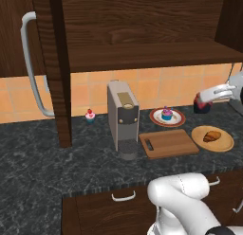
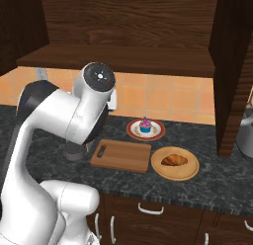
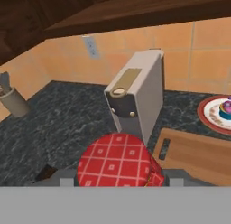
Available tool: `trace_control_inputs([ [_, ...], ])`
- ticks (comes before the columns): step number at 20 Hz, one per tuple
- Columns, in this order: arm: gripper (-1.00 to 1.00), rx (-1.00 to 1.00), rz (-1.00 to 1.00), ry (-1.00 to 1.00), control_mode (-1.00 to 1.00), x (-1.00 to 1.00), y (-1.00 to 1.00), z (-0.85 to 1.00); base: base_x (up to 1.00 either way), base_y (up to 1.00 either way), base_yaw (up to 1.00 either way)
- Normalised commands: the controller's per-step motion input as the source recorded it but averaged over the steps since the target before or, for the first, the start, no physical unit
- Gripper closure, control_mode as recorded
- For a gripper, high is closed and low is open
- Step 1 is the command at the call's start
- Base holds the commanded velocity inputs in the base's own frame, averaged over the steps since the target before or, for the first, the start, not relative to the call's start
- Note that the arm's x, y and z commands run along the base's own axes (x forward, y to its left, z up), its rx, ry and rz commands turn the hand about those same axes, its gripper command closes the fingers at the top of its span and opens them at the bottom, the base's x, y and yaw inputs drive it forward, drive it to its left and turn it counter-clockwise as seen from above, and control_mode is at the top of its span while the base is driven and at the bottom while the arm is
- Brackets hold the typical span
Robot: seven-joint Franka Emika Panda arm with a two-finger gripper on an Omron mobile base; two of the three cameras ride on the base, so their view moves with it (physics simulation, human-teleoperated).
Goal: From the different types of pastries on the counter, select a croissant and place it on the cutting board. Then retrieve a jar of jam from the cabinet and place it alongside the croissant on the cutting board.
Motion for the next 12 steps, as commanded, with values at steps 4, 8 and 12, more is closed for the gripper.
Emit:
trace_control_inputs([
  [4, 1.00, 0.07, 0.19, 0.00, -1.00, 0.00, -0.07, -0.42, 0.00, 0.00, 0.00],
  [8, 1.00, 0.01, 0.21, 0.00, -1.00, 0.00, 0.00, -0.42, 0.00, 0.00, 0.00],
  [12, 1.00, 0.00, 0.21, -0.02, -1.00, 0.00, 0.00, -0.41, 0.00, 0.00, 0.00],
])
